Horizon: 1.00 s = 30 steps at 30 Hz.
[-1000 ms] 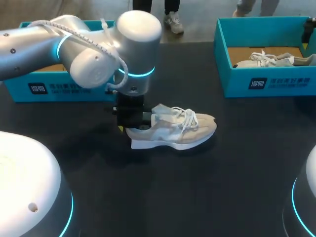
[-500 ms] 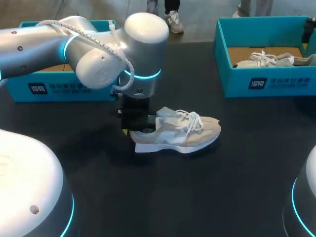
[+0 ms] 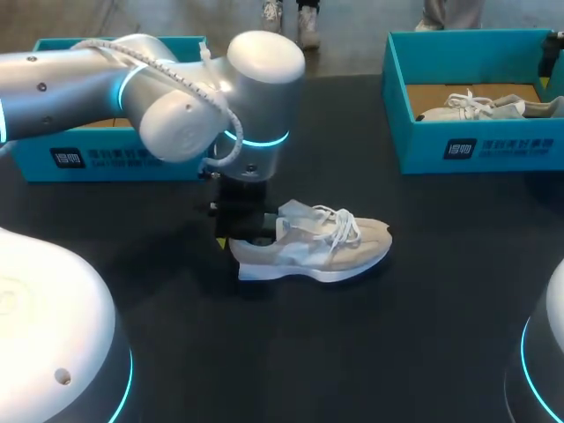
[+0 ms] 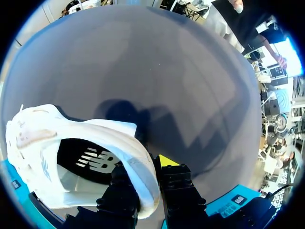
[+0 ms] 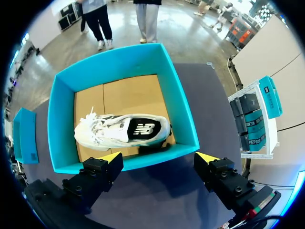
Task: Take the shoe out of the shoebox, open the shoe tongue, remove and reinsert the insole, then place the shoe into the shoebox
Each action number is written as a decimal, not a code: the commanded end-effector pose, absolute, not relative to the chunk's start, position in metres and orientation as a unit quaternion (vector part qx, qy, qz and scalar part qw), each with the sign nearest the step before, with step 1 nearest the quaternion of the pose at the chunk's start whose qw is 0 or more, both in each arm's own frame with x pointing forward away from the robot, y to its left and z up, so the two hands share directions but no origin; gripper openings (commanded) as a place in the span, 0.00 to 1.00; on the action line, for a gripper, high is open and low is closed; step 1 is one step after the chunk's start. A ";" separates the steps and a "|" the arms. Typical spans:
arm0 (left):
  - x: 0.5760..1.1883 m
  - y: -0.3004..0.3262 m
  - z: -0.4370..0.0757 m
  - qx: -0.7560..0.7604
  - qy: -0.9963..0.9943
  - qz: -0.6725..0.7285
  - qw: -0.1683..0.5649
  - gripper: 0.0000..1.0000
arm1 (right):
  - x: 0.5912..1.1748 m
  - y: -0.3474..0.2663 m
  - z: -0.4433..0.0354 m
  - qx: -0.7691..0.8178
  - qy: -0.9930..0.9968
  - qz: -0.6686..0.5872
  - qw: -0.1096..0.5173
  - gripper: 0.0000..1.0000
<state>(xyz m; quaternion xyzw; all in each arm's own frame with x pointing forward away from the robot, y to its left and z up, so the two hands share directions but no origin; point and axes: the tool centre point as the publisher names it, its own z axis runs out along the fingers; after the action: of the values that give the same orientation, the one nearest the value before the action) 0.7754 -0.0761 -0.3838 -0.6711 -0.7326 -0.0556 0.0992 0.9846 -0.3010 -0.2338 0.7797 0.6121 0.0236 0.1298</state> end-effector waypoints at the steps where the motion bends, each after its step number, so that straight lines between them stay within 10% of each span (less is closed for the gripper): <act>1: 0.777 -0.079 -0.386 -0.672 -0.731 -0.057 0.103 0.03 | 0.984 -0.301 -0.234 0.780 0.612 0.025 0.130 1.00; 5: 0.776 -0.078 -0.383 -0.675 -0.729 -0.054 0.099 0.48 | 0.984 -0.301 -0.234 0.780 0.612 0.025 0.130 1.00; 8: 0.776 -0.078 -0.379 -0.681 -0.726 -0.045 0.092 1.00 | 0.984 -0.301 -0.234 0.780 0.612 0.025 0.130 1.00; 30: 0.783 -0.083 -0.295 -0.612 -0.783 -0.013 0.107 1.00 | 0.984 -0.301 -0.234 0.780 0.612 0.025 0.130 1.00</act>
<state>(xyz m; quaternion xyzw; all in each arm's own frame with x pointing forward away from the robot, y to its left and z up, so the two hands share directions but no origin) 0.7743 -0.0826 -0.3095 -0.6276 -0.7728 -0.0131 0.0931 0.9846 -0.3010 -0.2338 0.7797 0.6121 0.0236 0.1298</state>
